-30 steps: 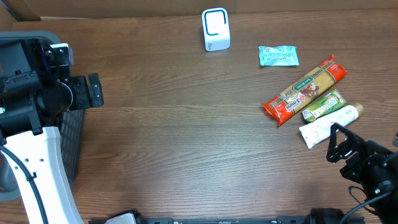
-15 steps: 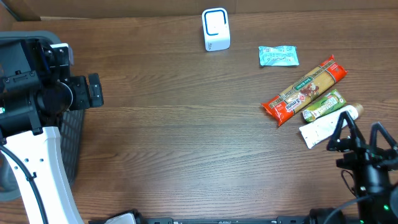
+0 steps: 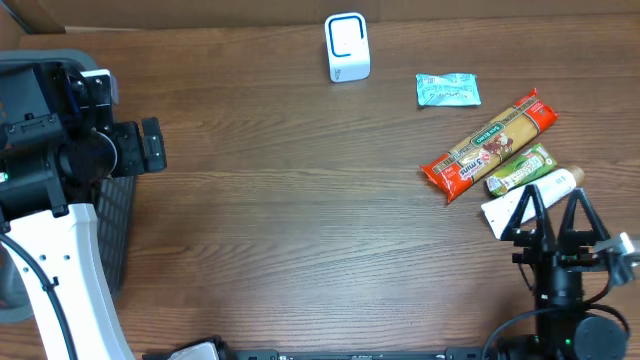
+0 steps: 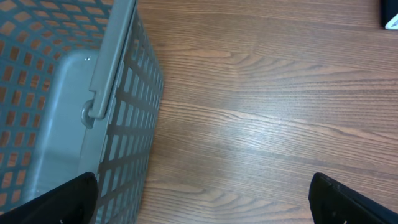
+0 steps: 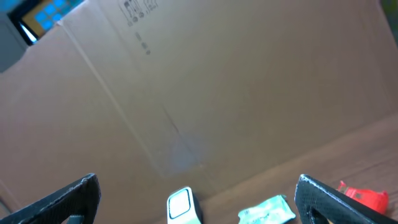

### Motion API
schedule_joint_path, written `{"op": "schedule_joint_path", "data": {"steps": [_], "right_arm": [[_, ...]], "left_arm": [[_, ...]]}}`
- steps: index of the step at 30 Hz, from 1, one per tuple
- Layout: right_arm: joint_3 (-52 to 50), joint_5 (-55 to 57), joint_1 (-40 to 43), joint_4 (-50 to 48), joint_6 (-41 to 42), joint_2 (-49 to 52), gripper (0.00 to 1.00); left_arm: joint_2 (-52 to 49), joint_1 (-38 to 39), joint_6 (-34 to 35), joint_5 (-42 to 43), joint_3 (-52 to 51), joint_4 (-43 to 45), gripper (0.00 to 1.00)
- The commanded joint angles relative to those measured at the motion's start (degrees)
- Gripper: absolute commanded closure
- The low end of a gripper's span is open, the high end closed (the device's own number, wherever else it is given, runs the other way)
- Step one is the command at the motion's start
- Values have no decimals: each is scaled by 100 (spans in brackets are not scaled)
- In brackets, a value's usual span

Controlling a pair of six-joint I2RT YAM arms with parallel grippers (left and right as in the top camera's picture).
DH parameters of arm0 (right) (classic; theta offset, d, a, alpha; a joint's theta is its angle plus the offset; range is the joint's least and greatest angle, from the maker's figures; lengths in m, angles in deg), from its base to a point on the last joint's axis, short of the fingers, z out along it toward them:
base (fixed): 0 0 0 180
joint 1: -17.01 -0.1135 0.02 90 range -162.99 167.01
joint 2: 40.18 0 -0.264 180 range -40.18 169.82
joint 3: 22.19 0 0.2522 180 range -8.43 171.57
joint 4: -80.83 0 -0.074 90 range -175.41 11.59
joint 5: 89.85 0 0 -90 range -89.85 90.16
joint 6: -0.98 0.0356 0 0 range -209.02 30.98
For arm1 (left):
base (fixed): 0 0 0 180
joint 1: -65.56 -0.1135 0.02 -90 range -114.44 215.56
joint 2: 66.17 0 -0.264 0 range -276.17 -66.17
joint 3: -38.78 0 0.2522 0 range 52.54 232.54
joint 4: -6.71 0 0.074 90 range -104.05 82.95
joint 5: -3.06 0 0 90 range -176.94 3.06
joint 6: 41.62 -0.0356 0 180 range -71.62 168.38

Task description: Scan the item barcode

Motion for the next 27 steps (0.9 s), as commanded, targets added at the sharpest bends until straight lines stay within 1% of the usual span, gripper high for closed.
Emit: {"op": "schedule_joint_path", "data": {"steps": [1,7,16,20,24,27], "right_arm": [[-667,83,-26,-466,-4,-190,0],[-1412,83,-28,-1082,-7,-190,0],[-1425,101,-26,-957,-9,-190,0],[-1425,101,-26,-553,-9,-190,0],[-1425,96,-26,293,-15,-190,0],[-1423,101,-26,238,-9,-157,0]], "left_arm": [[2,11,-92,-15,44,2,1],[2,11,-92,-15,44,2,0],[2,11,-92,-15,44,2,0],[2,11,-90,-15,44,2,0],[2,11,-90,-15,44,2,0],[2,11,-92,-15,44,2,0]]}}
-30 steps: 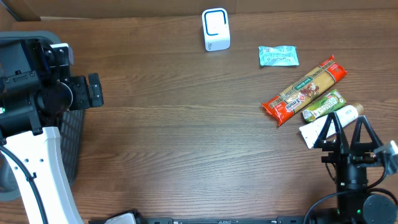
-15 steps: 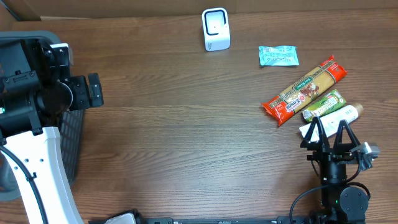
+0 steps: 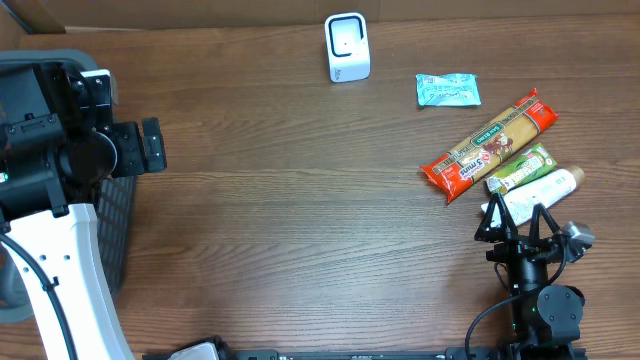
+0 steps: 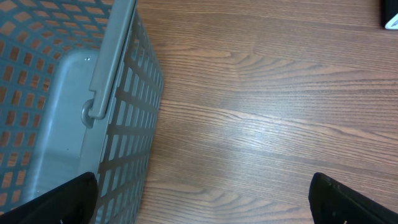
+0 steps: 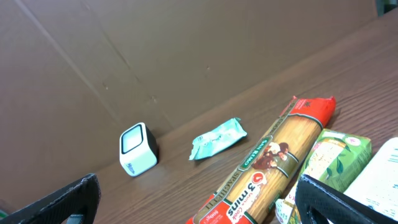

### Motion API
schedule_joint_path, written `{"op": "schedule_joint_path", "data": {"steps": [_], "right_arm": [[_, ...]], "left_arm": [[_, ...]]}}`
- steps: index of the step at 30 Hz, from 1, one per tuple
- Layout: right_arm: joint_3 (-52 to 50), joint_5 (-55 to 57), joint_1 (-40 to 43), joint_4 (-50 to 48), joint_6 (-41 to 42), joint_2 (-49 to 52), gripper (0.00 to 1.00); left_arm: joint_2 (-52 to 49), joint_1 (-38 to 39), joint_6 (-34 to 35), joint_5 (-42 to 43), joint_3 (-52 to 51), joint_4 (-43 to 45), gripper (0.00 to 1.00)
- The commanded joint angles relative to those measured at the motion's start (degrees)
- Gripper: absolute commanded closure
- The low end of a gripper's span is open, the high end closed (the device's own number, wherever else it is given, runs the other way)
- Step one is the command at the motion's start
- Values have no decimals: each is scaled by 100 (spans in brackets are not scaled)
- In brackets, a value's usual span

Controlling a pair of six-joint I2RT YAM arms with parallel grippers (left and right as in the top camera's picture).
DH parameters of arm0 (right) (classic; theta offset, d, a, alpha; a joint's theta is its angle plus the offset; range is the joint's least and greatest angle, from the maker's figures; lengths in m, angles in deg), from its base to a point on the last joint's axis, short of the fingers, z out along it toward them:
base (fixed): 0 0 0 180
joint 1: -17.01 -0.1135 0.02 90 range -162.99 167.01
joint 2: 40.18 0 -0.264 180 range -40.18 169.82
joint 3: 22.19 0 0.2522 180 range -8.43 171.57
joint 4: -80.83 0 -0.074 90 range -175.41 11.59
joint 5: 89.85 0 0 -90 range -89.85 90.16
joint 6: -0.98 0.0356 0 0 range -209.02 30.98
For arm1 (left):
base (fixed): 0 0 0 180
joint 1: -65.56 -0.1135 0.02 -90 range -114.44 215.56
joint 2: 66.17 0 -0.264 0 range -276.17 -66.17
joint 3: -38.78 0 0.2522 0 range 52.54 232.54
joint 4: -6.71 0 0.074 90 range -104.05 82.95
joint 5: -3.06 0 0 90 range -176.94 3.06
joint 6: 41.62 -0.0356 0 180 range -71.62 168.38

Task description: Scan the item barcode

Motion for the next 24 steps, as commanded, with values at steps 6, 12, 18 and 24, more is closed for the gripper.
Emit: {"op": "schedule_joint_path", "data": {"steps": [6,12,18,24], "right_arm": [[-59,39,-26,-31,-7,-37,0],[-59,39,-26,-28,-4,-37,0],[-59,37,-28,-24,-4,-35,0],[-59,37,-57,-17,-4,92,0]], "left_arm": [[2,11,-90,-15,44,2,0],[2,11,-92,-15,44,2,0],[2,11,-92,-15,44,0,0],[2,11,-92,-15,44,2,1]]}}
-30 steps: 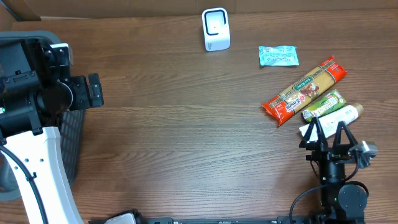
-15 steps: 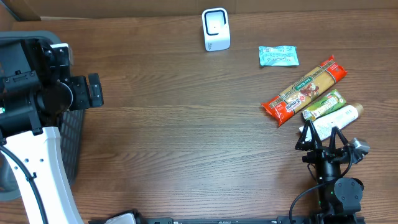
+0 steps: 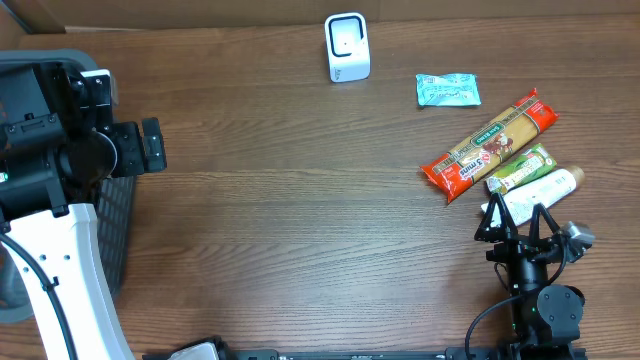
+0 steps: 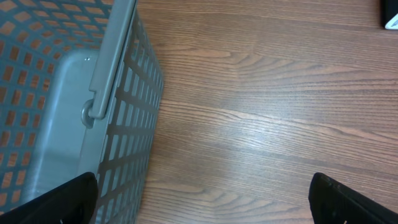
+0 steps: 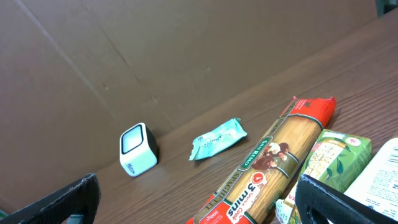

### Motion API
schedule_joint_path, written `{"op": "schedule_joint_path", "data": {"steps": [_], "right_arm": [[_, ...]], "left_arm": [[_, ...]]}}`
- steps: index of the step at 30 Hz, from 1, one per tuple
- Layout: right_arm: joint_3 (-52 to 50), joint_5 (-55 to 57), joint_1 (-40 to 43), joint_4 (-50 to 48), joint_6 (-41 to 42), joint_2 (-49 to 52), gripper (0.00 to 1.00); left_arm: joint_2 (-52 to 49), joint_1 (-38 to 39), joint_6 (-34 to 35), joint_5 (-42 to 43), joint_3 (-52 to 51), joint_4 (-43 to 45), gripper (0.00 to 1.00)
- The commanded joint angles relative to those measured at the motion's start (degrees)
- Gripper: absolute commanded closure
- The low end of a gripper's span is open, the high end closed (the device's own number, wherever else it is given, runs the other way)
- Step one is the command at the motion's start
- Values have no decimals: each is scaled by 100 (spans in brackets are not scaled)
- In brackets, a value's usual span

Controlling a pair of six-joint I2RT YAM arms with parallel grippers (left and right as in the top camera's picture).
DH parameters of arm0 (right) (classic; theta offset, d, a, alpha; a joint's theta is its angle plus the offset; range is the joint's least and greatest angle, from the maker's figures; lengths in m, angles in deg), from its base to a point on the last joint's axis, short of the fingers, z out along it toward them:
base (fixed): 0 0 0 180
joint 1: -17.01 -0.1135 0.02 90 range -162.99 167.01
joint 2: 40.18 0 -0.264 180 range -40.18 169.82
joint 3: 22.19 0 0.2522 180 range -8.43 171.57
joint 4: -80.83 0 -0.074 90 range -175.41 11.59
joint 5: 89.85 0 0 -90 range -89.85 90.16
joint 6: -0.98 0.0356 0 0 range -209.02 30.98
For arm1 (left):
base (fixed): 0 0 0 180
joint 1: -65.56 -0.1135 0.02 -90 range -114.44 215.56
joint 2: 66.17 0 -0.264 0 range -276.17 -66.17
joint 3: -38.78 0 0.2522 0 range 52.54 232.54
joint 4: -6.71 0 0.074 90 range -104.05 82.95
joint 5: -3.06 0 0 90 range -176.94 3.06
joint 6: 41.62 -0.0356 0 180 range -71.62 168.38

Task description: Scan the item barcode

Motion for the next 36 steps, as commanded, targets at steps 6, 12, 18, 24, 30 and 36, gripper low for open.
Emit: {"op": "schedule_joint_path", "data": {"steps": [6,12,18,24,30,36], "right_arm": [[-59,35,-459,-15,-4,501,0],[-59,39,-557,-33,-4,616,0],[-59,37,-557,-33,-4,616,0],[-59,39,-313,-33,-4,234,0],[-59,39,-304,-52,-4,-87,0],[-59,39,-304,-48,-4,-87,0]], "left_arm": [[2,11,-92,-15,44,0,0],[2,11,-92,-15,44,2,0],[2,11,-92,-15,44,2,1],[2,11,-90,-15,44,0,0],[2,11,-92,-15,44,0,0],[2,11,-90,-15,44,0,1]]}}
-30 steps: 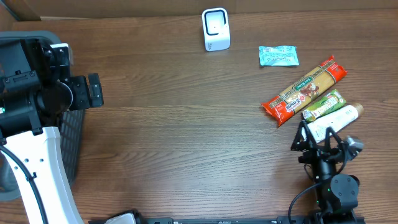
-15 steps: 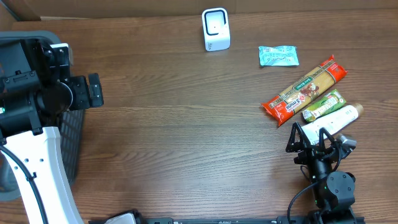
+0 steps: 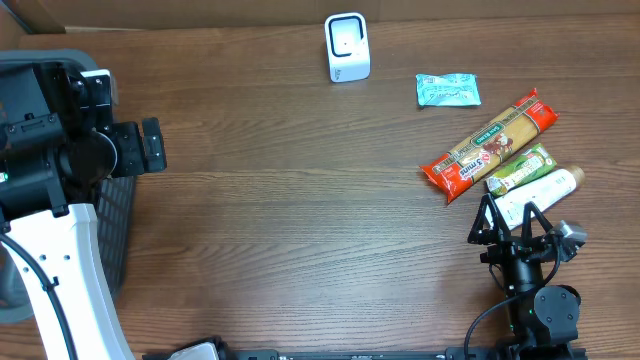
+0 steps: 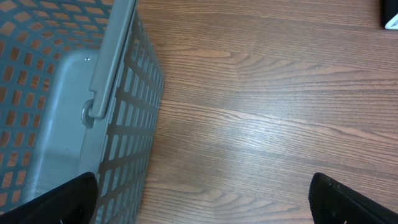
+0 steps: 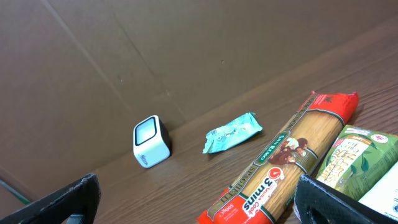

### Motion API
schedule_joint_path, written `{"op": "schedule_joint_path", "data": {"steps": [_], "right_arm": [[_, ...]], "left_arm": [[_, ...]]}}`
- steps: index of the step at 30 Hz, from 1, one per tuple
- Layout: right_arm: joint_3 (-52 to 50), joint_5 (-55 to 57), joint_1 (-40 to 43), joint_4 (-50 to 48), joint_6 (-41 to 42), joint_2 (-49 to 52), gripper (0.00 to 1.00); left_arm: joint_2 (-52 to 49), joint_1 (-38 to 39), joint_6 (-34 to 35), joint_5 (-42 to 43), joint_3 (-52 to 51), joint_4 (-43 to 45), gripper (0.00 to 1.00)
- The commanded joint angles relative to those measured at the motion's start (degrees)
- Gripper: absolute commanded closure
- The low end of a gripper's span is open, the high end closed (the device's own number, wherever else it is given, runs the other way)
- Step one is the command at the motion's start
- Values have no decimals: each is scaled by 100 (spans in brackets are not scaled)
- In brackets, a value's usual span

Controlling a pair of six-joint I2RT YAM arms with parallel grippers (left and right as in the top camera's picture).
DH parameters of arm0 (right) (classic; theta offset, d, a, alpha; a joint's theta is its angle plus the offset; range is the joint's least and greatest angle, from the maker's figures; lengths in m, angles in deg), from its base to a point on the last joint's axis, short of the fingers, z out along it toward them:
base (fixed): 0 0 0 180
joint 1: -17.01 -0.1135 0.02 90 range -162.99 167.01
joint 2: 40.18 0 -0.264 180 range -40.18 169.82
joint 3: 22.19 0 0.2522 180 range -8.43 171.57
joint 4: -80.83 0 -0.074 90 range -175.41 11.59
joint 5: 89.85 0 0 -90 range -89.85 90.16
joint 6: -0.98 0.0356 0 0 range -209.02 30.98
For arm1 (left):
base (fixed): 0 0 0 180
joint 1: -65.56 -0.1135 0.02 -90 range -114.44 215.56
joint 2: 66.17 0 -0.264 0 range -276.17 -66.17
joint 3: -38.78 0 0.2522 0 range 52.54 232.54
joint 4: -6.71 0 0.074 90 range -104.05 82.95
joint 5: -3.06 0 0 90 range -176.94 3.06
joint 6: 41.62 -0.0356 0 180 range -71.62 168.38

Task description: Scan the item barcode

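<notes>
A white barcode scanner (image 3: pixel 347 47) stands at the table's far edge, also in the right wrist view (image 5: pixel 151 142). At the right lie a teal packet (image 3: pixel 447 89), a red spaghetti pack (image 3: pixel 488 146), a green pack (image 3: pixel 520 168) and a white tube (image 3: pixel 535 193). My right gripper (image 3: pixel 508 220) hovers open and empty at the tube's near end, facing the spaghetti pack (image 5: pixel 292 168). My left gripper (image 4: pixel 202 205) is open and empty at the far left, beside the basket.
A grey mesh basket (image 4: pixel 118 93) sits at the table's left edge under the left arm (image 3: pixel 60 150). A brown cardboard wall (image 5: pixel 186 50) closes the far side behind the scanner.
My right gripper has shifted slightly to the left and turned a little; in its wrist view the scanner and the packs sit further right. The left arm is unchanged.
At first my right gripper was over the white tube, its camera tilted up at the cardboard wall. By the second moment it pointed down at the packs and scanner and held there. Now it is slightly further left. The left arm stayed still throughout.
</notes>
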Motion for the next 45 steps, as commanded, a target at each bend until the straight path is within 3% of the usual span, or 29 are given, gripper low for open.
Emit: {"op": "schedule_joint_path", "data": {"steps": [1,32,45], "right_arm": [[-59,37,24,-22,-7,-68,0],[-59,37,24,-22,-7,-68,0],[-59,37,24,-22,-7,-68,0]], "left_arm": [[2,11,-90,-15,44,2,0],[2,11,-94,-208,44,-28,0],[221,-2,111,393,-219,-103,0]]}}
